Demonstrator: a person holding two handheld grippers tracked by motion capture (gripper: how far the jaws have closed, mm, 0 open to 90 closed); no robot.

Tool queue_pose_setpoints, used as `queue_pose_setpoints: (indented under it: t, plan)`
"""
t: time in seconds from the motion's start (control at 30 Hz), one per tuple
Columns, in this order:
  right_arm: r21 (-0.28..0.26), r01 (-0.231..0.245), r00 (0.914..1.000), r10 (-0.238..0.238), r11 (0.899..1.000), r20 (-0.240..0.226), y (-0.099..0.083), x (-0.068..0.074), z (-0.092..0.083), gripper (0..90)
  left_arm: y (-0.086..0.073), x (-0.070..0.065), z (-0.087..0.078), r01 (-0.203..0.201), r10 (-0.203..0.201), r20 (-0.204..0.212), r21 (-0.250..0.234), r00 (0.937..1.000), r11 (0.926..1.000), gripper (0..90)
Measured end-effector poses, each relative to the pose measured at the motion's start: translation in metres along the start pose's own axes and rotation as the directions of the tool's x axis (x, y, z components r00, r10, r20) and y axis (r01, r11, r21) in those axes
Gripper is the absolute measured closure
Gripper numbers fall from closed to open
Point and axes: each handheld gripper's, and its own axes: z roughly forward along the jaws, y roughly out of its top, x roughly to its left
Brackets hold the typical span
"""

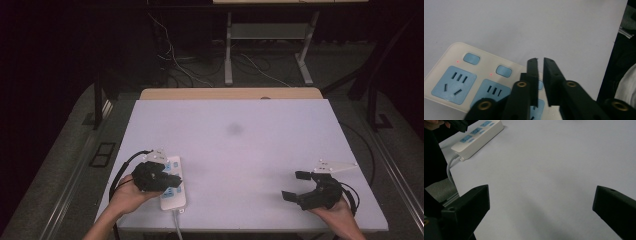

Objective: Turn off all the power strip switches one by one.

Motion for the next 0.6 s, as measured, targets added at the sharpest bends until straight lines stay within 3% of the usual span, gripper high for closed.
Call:
queue_pose_setpoints:
  t: [0.07,0.47,0.6]
  plan:
    - [-0.001,-0.001,1.0,0.001,1.0,0.001,0.0,0.0,0.0,0.9,0.0,0.001,0.001,-0.002,0.002,0.003,0.004,1.0,1.0,88.9]
    - [0.006,-0.004,1.0,0.004,1.0,0.001,-0.001,-0.001,0.0,0.9,0.0,-0.001,0.011,-0.045,0.045,0.003,0.059,0.999,0.9972,89.1]
    - [0.015,0.002,1.0,-0.002,1.0,-0.002,-0.001,-0.001,0.001,0.9,-0.001,-0.001,0.013,-0.043,0.042,0.004,0.069,0.9991,0.9967,89.1]
